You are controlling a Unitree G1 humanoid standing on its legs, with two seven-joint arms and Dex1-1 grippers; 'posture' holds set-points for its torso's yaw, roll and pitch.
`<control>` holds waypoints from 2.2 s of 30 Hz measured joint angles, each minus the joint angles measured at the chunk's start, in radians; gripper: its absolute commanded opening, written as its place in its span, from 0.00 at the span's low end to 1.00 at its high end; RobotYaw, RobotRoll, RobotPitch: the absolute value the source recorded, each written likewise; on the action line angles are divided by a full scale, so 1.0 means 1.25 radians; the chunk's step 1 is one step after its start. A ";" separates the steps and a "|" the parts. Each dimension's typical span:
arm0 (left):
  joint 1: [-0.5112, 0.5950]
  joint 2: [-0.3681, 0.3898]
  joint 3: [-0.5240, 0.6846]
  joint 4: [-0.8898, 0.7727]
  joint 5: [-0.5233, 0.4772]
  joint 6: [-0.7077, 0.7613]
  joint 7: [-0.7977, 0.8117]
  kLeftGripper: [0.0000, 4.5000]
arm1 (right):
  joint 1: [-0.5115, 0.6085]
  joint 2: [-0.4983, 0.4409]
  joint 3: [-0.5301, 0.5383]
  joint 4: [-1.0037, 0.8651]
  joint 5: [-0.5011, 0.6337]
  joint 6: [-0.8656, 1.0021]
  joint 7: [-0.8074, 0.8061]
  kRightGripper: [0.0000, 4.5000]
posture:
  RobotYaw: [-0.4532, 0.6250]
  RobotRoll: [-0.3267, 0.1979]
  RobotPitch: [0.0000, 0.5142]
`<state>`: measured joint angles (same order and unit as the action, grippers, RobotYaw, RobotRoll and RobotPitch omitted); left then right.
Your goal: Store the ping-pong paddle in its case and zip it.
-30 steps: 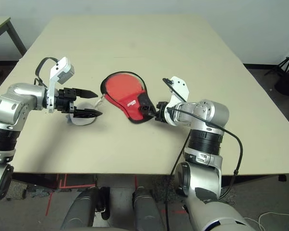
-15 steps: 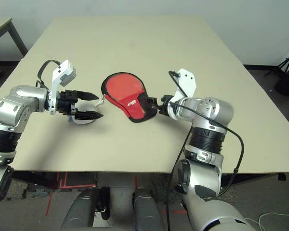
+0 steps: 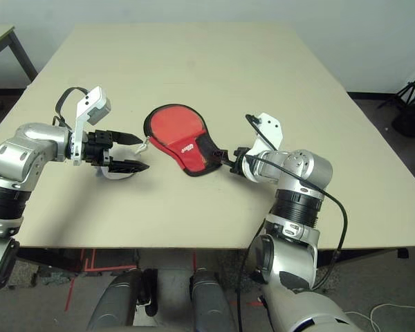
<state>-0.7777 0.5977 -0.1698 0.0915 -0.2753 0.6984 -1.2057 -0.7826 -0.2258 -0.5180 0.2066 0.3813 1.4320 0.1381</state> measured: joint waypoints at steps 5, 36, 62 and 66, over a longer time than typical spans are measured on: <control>0.000 0.005 0.000 -0.004 -0.002 0.002 0.005 1.00 | -0.012 0.037 -0.001 0.006 0.013 0.018 0.005 0.99 | 0.42 0.62 0.21; -0.003 0.003 -0.005 -0.004 -0.030 0.005 0.035 1.00 | -0.076 0.121 -0.070 0.355 0.100 -0.298 -0.014 0.21 | 0.40 0.62 0.23; 0.013 -0.013 -0.012 0.010 -0.029 -0.022 0.046 1.00 | 0.191 0.205 -0.111 -0.402 0.289 0.122 -0.238 0.00 | 0.34 0.62 0.26; 0.009 -0.026 -0.022 0.029 -0.028 -0.035 0.042 1.00 | 0.397 0.229 -0.088 -0.577 0.510 0.124 -0.352 0.00 | 0.31 0.62 0.26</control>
<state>-0.7666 0.5656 -0.1977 0.1281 -0.3108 0.6549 -1.1530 -0.2859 0.0604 -0.6274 -0.5144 1.0190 1.5867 -0.3016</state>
